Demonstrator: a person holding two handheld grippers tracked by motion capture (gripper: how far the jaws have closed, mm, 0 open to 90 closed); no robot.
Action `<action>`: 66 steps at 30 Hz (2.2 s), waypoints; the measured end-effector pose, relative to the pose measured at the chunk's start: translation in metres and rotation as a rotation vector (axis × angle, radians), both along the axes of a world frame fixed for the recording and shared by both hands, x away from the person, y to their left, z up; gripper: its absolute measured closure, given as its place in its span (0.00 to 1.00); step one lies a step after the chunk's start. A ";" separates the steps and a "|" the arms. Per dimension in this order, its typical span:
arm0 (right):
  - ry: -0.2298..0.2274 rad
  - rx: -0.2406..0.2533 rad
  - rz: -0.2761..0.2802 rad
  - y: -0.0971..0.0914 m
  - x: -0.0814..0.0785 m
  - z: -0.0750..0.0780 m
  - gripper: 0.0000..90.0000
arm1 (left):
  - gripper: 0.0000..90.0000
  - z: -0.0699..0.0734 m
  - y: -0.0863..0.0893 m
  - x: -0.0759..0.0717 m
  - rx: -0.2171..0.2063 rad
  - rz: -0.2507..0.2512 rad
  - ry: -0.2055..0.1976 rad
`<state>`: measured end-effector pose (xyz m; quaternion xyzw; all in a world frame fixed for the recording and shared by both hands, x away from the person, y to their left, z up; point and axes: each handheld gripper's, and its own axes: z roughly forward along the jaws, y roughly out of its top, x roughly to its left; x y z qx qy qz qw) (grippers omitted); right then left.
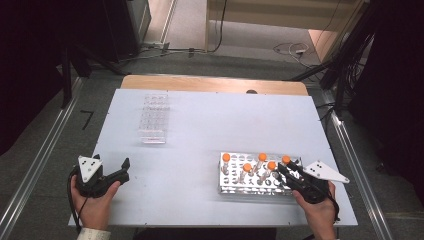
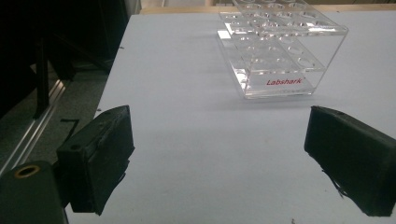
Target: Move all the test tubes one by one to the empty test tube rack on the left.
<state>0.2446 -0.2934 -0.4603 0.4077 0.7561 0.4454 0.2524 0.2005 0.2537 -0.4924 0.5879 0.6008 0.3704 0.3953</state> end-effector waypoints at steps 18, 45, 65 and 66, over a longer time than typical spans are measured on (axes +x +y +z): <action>-0.047 0.068 -0.010 -0.007 -0.007 0.021 0.80 | 0.09 0.000 0.000 0.000 -0.003 -0.003 0.001; -0.038 0.079 0.052 0.001 -0.041 0.059 0.80 | 0.09 0.000 0.001 -0.001 -0.010 -0.007 0.008; -0.005 0.076 0.255 0.055 -0.055 0.059 0.80 | 0.09 0.002 -0.005 -0.001 -0.027 -0.036 0.000; 0.002 0.075 0.260 0.058 -0.055 0.059 0.80 | 0.09 0.003 -0.006 -0.002 -0.030 -0.038 -0.004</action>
